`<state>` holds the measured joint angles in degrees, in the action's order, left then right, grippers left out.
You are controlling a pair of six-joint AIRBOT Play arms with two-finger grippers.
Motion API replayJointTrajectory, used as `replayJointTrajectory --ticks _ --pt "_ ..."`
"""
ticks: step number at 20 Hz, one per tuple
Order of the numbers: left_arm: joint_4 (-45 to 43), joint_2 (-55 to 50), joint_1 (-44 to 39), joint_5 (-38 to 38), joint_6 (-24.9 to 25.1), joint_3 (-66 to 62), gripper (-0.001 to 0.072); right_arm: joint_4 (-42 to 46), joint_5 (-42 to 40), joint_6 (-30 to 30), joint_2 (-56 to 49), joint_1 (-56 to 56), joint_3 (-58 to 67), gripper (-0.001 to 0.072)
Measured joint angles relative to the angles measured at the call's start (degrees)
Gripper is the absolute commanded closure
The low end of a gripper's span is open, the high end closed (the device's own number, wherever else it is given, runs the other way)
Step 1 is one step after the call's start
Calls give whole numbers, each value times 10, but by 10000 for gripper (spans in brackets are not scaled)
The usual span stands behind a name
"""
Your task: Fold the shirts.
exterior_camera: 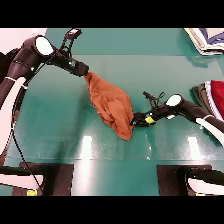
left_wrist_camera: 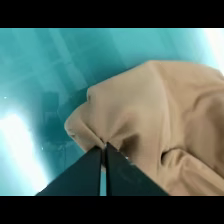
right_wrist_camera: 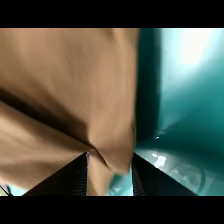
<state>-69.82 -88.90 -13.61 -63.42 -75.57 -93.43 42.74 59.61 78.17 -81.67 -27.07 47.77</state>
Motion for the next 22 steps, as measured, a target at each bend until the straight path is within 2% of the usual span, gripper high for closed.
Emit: replayJointTrajectory --ticks 1,2,3,7,10,16,22 --pt "-1 0 0 -3 0 0 681 0 -5 -1 -10 -2 11 480" --pt "-2 1 0 -6 0 0 681 3 -11 -2 -18 -4 19 654" --pt "-2 1 0 -9 0 0 681 9 -18 -3 -25 -5 27 697" --pt "-9 5 0 -21 0 0 682 24 -26 -16 -21 -4 43 698" --pt "-43 34 0 -24 -8 -3 682 41 -20 -19 27 26 48 698" --pt "-100 188 0 -18 -18 -35 682 56 12 -18 187 158 134 698" --pt "-72 356 -1 -18 -20 -81 682 71 36 -18 288 233 326 698"
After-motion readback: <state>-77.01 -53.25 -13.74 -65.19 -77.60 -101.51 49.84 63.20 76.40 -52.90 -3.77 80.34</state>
